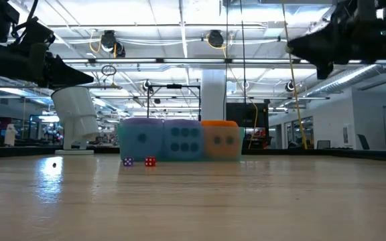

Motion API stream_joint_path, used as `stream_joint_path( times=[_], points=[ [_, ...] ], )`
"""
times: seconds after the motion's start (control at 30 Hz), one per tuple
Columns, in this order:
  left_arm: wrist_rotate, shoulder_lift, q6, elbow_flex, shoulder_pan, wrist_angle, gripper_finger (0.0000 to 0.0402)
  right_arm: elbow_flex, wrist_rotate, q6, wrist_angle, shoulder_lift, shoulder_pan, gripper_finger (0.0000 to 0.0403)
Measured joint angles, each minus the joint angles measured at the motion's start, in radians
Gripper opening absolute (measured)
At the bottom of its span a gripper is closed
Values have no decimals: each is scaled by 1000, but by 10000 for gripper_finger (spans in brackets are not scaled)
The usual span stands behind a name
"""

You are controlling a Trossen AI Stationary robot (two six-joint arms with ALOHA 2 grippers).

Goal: Pick & Place Dice

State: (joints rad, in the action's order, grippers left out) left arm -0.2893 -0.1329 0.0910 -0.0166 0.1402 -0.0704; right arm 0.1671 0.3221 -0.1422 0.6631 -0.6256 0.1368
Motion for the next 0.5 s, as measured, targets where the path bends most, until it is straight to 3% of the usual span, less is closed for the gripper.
stream_joint_path(
  times=[0.1, 0.27, 0.5],
  points=[
    [0, 0, 0, 0, 0, 0, 24, -28, 52, -8, 3, 17, 0, 57],
    [0, 0, -3, 0, 0, -2, 24, 12, 48, -27, 14, -13, 0, 46],
    [0, 0, -14, 0, 0, -34, 24, 218, 174, 28, -55, -231, -36, 54]
  ],
)
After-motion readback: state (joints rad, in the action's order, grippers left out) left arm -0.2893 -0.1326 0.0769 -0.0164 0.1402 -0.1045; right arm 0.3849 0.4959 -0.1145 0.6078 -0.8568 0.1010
